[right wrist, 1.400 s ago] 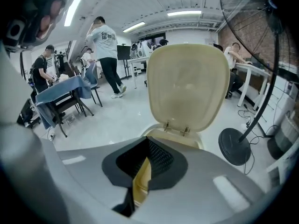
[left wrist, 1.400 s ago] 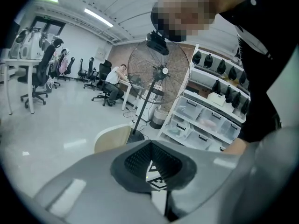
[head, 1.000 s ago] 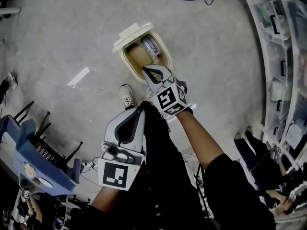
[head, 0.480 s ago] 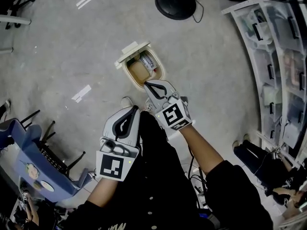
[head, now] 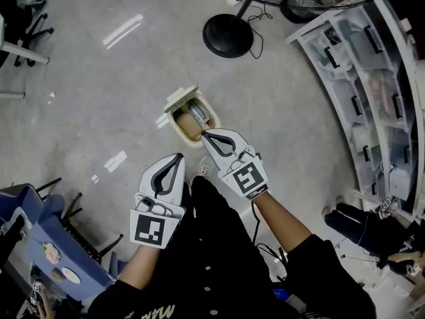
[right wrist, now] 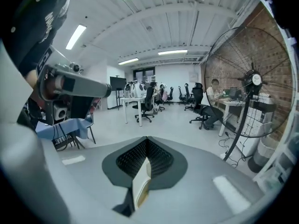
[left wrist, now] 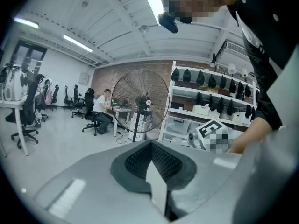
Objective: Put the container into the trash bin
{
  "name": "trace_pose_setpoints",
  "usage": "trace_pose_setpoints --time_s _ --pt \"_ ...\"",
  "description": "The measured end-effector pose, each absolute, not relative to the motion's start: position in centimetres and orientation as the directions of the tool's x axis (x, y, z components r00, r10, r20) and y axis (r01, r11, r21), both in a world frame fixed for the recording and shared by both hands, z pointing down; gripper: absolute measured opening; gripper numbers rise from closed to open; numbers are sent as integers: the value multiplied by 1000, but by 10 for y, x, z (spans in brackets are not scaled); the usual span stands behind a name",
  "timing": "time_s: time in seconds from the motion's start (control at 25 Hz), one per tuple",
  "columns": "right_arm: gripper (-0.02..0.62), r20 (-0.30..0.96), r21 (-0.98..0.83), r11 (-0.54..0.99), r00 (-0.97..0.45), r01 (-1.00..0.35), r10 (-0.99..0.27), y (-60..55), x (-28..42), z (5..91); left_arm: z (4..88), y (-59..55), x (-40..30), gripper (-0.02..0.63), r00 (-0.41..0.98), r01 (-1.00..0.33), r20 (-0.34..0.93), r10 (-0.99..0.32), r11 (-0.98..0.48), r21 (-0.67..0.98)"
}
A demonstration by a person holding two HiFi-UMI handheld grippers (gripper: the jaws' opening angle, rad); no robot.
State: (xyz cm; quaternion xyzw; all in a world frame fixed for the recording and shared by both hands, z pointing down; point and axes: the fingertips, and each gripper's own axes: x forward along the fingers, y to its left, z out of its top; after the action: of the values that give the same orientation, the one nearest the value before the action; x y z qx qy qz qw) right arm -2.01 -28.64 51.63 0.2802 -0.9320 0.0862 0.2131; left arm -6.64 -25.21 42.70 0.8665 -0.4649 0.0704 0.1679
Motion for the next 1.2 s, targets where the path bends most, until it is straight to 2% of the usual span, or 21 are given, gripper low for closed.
trace_pose_setpoints --time_s 0.32,0.72,1.2 --pt "23 322 1 791 -749 -612 -580 -292 5 433 373 -266 -73 1 591 -807 199 -782 -568 162" --pt "23 238 -22 670 -655 -742 -717 -283 48 366 323 -270 -81 1 598 -801 121 -792 -589 105" --pt "23 110 -20 557 -556 -830 -824 -269 92 303 295 -258 -116 1 548 -836 92 -831 -539 101"
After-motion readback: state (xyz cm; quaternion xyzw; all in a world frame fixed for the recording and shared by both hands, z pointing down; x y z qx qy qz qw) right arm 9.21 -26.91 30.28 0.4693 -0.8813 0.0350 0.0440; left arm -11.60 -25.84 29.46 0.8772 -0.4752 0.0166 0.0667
